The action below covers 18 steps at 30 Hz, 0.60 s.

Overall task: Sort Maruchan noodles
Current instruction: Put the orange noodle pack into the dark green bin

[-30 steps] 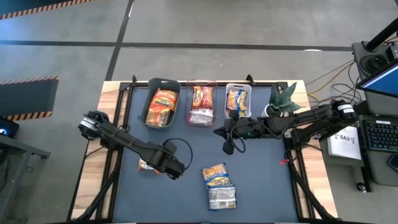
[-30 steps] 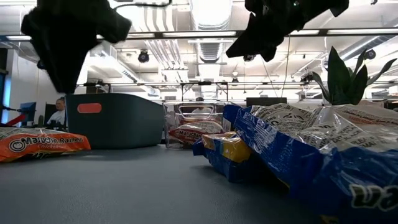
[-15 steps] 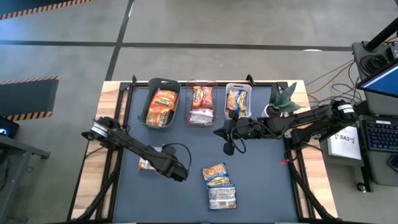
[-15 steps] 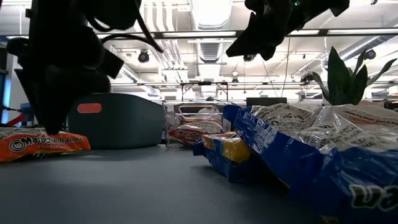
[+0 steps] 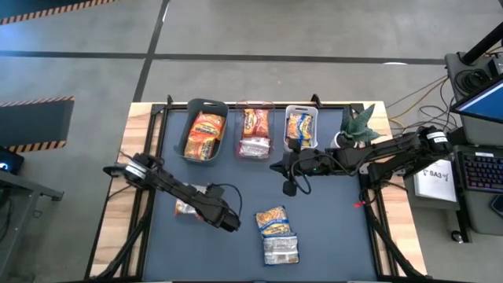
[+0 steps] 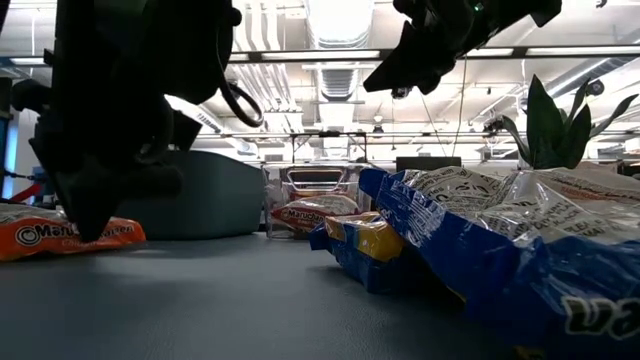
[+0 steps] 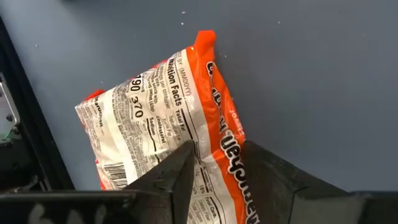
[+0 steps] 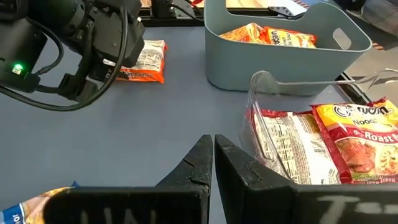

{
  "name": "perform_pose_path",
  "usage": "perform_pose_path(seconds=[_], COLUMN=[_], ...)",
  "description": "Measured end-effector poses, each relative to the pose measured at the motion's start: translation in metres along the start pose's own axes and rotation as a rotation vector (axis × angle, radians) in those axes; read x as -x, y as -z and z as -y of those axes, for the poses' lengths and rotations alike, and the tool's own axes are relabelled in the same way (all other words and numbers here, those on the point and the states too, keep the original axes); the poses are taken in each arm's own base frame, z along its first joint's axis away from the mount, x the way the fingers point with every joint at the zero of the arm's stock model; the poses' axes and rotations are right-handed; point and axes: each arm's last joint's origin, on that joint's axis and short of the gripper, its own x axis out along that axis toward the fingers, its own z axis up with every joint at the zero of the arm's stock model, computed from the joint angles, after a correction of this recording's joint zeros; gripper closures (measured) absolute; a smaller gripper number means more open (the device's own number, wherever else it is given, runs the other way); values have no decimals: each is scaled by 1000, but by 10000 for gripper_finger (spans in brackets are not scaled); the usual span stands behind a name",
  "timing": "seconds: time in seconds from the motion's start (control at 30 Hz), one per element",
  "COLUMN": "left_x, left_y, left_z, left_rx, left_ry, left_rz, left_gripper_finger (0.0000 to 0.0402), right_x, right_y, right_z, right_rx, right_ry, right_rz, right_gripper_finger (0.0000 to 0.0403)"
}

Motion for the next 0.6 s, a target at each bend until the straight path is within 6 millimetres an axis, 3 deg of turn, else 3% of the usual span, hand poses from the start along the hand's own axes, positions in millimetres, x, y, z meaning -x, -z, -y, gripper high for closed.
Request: perform_pose_path(seconds=[0.17,0.37,0.6], left_x=[1,9,26], left_y=[0,-1,-2], left_z=[3,6,11], left_rx=[8,26,-21], left_ry=[5,37,96], left_rz=[-4,-4,22], left_gripper_finger=[317,391,401], right_x=[0,0,-1], right_y=[0,0,3], right_z=[0,0,-1], right_rx=[27,59,75], right_ry=[0,0,-38], right_rz=[0,-1,-10], right_gripper_finger=[394,394,394])
